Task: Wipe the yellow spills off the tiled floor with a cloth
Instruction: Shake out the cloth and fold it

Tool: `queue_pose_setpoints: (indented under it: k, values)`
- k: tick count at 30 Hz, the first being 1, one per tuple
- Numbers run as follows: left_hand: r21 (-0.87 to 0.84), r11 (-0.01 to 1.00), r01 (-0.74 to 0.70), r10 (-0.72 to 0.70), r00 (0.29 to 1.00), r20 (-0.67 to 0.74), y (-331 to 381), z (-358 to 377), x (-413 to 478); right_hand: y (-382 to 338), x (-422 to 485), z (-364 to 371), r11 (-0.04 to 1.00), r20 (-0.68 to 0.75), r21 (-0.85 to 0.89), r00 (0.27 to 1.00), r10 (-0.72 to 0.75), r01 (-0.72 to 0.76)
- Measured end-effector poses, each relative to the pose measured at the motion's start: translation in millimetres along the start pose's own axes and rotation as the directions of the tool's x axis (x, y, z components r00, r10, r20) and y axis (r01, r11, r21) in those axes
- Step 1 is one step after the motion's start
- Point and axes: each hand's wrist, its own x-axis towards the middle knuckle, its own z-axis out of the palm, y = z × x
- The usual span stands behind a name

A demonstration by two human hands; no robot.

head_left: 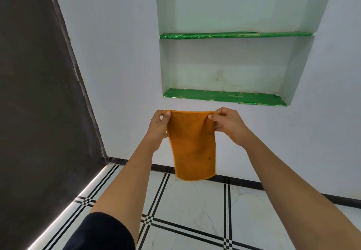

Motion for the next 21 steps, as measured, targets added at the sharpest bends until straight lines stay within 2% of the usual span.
queue_pose_setpoints:
  k: [3,8,10,12,15,17,19,21]
  values:
    - [-0.054,0.998,0.019,-0.017,0.999,0.030,1,2,-3,-3,2,4,0.978,-0.022,0.190,0.996,0.087,-0.082]
    - [-0.175,0.983,0.058,-0.047,0.997,0.066,13,13,-4,13,2,9,0.934,-0.091,0.319,0.976,0.197,-0.159]
    - [-0.187,0.979,0.075,-0.057,0.994,0.098,17,20,-5,25,-7,13,0.908,-0.023,0.371,0.976,0.218,-0.194]
    - [-0.188,0.978,0.094,-0.071,0.989,0.127,21,26,-6,43,-16,18,0.864,0.104,0.417,0.959,0.263,-0.282]
    - [-0.246,0.958,0.145,-0.111,0.983,0.149,28,30,-4,71,-33,30,0.843,0.308,0.374,0.909,0.280,-0.387]
    - [-0.277,0.946,0.166,-0.135,0.983,0.128,33,25,-1,80,-40,37,0.846,0.417,0.356,0.878,0.236,-0.397]
    - [-0.279,0.942,0.185,-0.170,0.982,0.077,30,13,6,74,-38,37,0.856,0.444,0.352,0.873,0.203,-0.378]
    - [-0.251,0.944,0.215,-0.219,0.976,0.011,17,-3,15,58,-30,34,0.893,0.400,0.297,0.893,0.205,-0.338]
